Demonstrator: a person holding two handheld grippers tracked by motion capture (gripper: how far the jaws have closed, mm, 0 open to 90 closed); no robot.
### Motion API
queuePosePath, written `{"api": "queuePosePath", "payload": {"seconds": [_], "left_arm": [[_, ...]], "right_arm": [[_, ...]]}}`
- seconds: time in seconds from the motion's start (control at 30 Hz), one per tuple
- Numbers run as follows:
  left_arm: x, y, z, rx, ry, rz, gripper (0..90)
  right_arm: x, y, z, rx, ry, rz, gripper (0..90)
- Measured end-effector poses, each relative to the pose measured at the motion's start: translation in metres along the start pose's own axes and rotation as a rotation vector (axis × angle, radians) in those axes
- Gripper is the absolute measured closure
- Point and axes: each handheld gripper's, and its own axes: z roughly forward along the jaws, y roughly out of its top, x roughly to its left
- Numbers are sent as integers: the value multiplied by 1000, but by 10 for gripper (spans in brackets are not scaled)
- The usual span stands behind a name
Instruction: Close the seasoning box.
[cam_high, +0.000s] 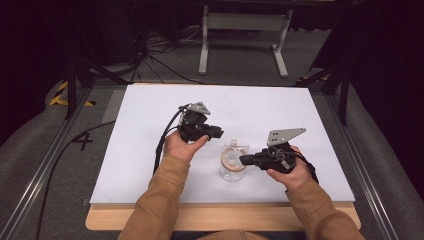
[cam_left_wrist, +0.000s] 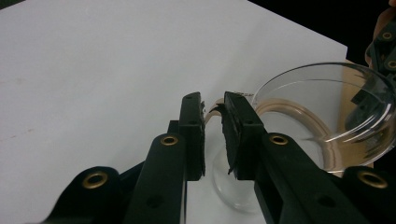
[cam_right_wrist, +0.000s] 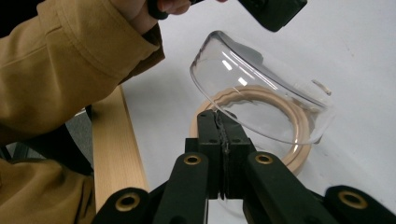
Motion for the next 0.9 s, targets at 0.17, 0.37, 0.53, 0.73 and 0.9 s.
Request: {"api": "queuePosePath", "payload": {"seconds": [0.17, 0.37, 0.53, 0.73, 0.9], "left_arm": [[1, -1, -2, -5, 3, 1, 780], [3, -2, -4, -3, 0, -8, 779], [4, -2, -5, 2, 1, -5, 777], [5, -3, -5, 4, -2, -15, 773], [6, -3, -5, 5, -1, -12, 771]], "right_arm": [[2, -1, 2, 40, 7, -4, 892], [2, -2, 4, 78, 21, -2, 893], [2, -2, 4, 111, 29, 12, 893], [-1, -3, 3, 142, 30, 28, 894], [-2, -4, 4, 171, 32, 42, 894]]}}
